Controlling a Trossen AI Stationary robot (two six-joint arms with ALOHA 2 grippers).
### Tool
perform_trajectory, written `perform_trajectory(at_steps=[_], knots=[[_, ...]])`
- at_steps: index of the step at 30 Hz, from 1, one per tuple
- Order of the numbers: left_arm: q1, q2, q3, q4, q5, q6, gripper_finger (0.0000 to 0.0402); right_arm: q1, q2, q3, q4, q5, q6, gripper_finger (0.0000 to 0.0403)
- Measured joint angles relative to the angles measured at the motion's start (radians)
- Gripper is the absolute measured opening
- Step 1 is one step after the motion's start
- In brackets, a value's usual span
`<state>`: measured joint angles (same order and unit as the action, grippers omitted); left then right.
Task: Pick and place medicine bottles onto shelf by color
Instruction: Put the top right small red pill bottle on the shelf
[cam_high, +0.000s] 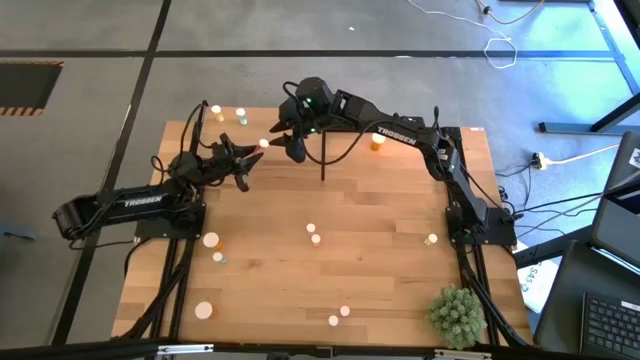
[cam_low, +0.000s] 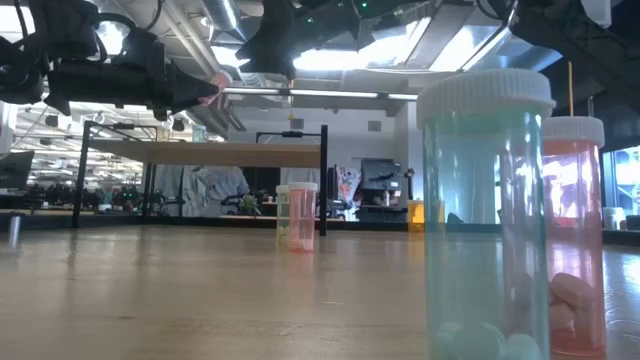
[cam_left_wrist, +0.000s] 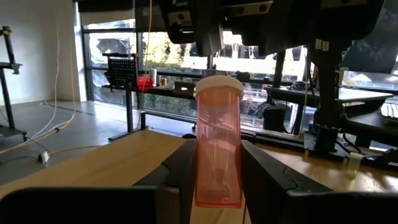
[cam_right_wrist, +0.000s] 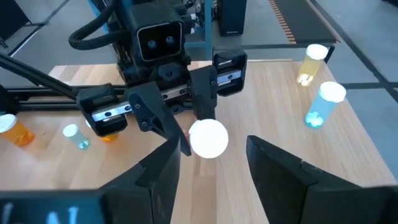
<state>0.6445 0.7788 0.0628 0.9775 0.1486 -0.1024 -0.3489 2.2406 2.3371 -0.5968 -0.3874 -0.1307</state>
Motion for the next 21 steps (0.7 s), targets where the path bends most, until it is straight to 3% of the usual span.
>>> perform_trajectory(at_steps=[21], knots=[[0.0, 0.0, 0.001, -0.001, -0.002, 0.0, 0.01, 0.001, 0.065, 0.0, 0.044, -0.001, 0.05, 0.0187]])
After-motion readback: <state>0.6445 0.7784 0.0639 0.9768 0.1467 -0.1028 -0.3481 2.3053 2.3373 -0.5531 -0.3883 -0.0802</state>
